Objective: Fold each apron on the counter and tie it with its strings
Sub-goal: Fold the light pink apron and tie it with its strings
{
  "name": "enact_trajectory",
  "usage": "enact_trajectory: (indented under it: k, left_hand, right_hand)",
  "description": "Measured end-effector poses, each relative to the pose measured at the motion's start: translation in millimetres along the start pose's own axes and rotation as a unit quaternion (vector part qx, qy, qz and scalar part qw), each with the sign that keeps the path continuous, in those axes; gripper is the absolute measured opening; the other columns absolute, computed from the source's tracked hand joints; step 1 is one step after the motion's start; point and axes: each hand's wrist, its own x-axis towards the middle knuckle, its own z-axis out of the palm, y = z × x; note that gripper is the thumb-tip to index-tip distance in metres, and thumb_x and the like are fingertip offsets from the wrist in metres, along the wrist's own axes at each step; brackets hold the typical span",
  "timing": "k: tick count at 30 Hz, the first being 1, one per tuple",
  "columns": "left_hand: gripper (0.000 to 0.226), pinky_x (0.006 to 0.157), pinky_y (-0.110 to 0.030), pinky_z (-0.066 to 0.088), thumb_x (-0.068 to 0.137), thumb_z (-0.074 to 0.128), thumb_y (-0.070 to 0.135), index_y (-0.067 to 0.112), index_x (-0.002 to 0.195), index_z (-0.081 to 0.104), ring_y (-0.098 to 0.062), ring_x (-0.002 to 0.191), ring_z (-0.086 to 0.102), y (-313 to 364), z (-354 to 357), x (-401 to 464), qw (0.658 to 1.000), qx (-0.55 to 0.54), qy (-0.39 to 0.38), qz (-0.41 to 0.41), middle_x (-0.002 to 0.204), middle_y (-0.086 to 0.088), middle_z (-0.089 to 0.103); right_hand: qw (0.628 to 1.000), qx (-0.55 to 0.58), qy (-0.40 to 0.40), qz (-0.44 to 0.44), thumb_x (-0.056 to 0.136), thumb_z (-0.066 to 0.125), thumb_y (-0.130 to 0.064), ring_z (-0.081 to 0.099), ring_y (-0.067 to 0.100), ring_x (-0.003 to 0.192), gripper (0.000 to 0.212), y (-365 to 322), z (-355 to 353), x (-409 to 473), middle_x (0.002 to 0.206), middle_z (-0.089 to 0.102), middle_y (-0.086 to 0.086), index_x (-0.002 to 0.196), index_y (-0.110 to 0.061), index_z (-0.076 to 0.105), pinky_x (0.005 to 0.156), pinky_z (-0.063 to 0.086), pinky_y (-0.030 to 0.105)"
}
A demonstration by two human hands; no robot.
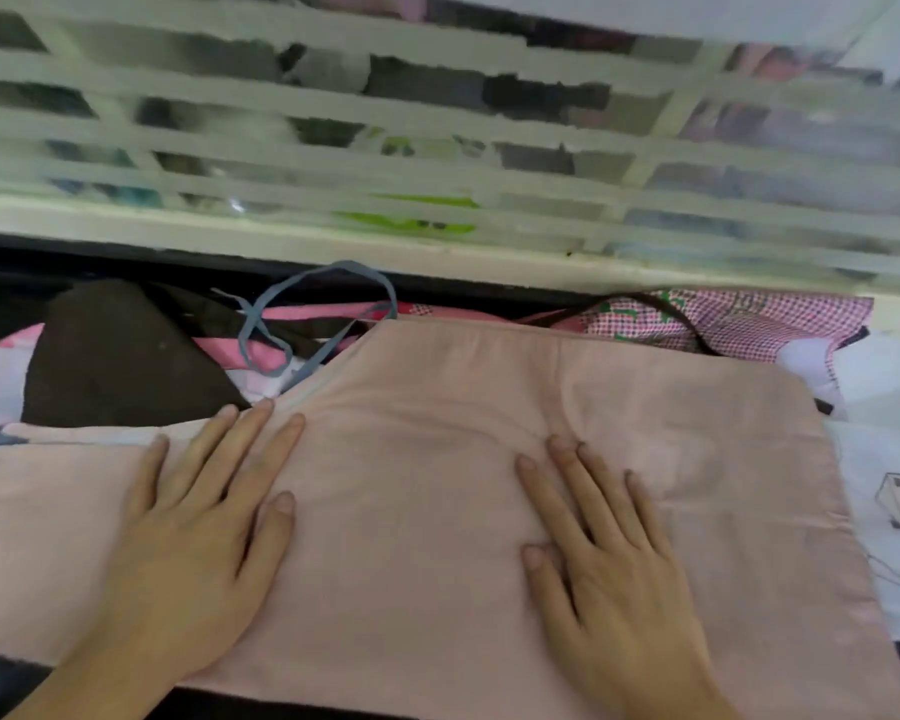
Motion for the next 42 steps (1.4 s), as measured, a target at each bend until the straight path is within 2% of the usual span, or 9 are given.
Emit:
enact_trajectory:
  k: [6, 9, 13, 16, 20, 29, 34, 37, 42]
  left_hand:
    - [0.065, 0.129, -0.054, 0.011, 0.102, 0.008, 0.068, 0.048, 0.164, 0.011, -0.006, 0.161, 0.002, -4, 15, -9, 0.998, 0.024, 0.044, 0.027, 0.173, 0.02, 0.006]
    - [0.067, 0.13, -0.05, 0.004, 0.096, -0.001, 0.072, 0.056, 0.161, 0.003, -0.003, 0.159, -0.008, -5, 15, -7, 0.998, 0.013, 0.057, 0.026, 0.171, 0.026, -0.008]
    - [0.064, 0.126, -0.052, 0.02, 0.1, 0.015, 0.061, 0.044, 0.158, 0.035, -0.018, 0.157, 0.022, 6, 6, -28, 0.988, -0.028, 0.124, 0.092, 0.171, 0.009, 0.026]
    - [0.058, 0.126, -0.058, 0.011, 0.103, 0.02, 0.062, 0.053, 0.159, 0.025, -0.015, 0.16, 0.006, 40, 5, -65, 0.986, -0.061, 0.09, 0.128, 0.172, 0.019, 0.009]
    - [0.055, 0.122, -0.068, -0.009, 0.104, 0.012, 0.069, 0.063, 0.157, -0.002, -0.018, 0.16, -0.017, 72, 29, -118, 0.996, -0.02, 0.008, 0.087, 0.17, 0.027, -0.014]
    - [0.058, 0.127, -0.057, -0.007, 0.1, 0.004, 0.074, 0.065, 0.154, -0.014, -0.034, 0.16, -0.015, 14, 20, -171, 0.999, -0.013, -0.018, -0.042, 0.173, 0.008, -0.019]
    - [0.103, 0.129, -0.052, -0.003, 0.068, -0.028, 0.084, 0.049, 0.163, -0.006, -0.036, 0.16, -0.014, -28, 27, -178, 0.997, 0.047, -0.012, -0.055, 0.175, -0.005, -0.015]
    - [0.069, 0.13, -0.048, 0.0, 0.099, 0.001, 0.07, 0.046, 0.162, -0.015, -0.037, 0.16, -0.013, -24, 23, -187, 0.995, 0.035, -0.013, -0.087, 0.174, -0.012, -0.015]
    - [0.075, 0.131, -0.046, -0.001, 0.102, 0.008, 0.07, 0.035, 0.165, -0.014, -0.033, 0.161, -0.01, -22, 25, -186, 0.996, 0.026, 0.003, -0.088, 0.175, -0.01, -0.013]
  right_hand:
    - [0.999, -0.041, 0.029, -0.017, 0.099, 0.03, -0.062, 0.011, 0.013, 0.161, 0.073, 1, 14, -5, 0.174, 0.009, -0.012, 0.166, -0.04, 0.013, 0.127, 0.02, 0.052]
    - [0.998, -0.057, 0.023, -0.018, 0.099, 0.016, -0.067, -0.008, 0.004, 0.159, 0.069, 1, 15, -6, 0.172, -0.008, -0.022, 0.163, -0.049, -0.004, 0.131, 0.007, 0.043]
    - [0.998, -0.035, 0.057, -0.012, 0.098, 0.01, -0.066, -0.01, 0.011, 0.16, 0.068, -4, 13, -11, 0.173, -0.007, -0.018, 0.163, -0.049, 0.001, 0.131, 0.001, 0.041]
    - [0.995, -0.034, 0.094, -0.028, 0.1, 0.01, -0.057, -0.002, 0.022, 0.161, 0.067, -34, 9, -36, 0.175, 0.001, -0.009, 0.165, -0.043, 0.009, 0.13, 0.002, 0.043]
    - [0.999, 0.009, 0.004, -0.04, 0.108, 0.014, -0.058, -0.01, 0.014, 0.16, 0.056, -73, 25, -92, 0.173, -0.009, -0.018, 0.162, -0.053, 0.0, 0.129, -0.004, 0.044]
    - [0.994, -0.011, -0.037, 0.103, 0.109, 0.008, -0.056, -0.014, 0.018, 0.16, 0.056, 19, 9, -172, 0.173, -0.017, -0.012, 0.161, -0.05, -0.012, 0.129, -0.003, 0.046]
    - [0.983, 0.0, -0.014, 0.184, 0.105, 0.012, -0.063, -0.01, 0.02, 0.161, 0.067, 45, 6, -194, 0.174, -0.015, -0.006, 0.165, -0.04, -0.009, 0.13, -0.001, 0.044]
    - [0.974, 0.004, 0.016, 0.226, 0.102, 0.012, -0.069, -0.009, 0.025, 0.161, 0.077, 44, 11, -197, 0.175, -0.012, 0.002, 0.166, -0.032, -0.007, 0.13, -0.001, 0.043]
    - [0.967, 0.002, 0.042, 0.251, 0.1, 0.014, -0.072, -0.002, 0.03, 0.161, 0.08, 45, 17, -189, 0.174, -0.001, 0.012, 0.165, -0.027, 0.002, 0.129, 0.004, 0.044]
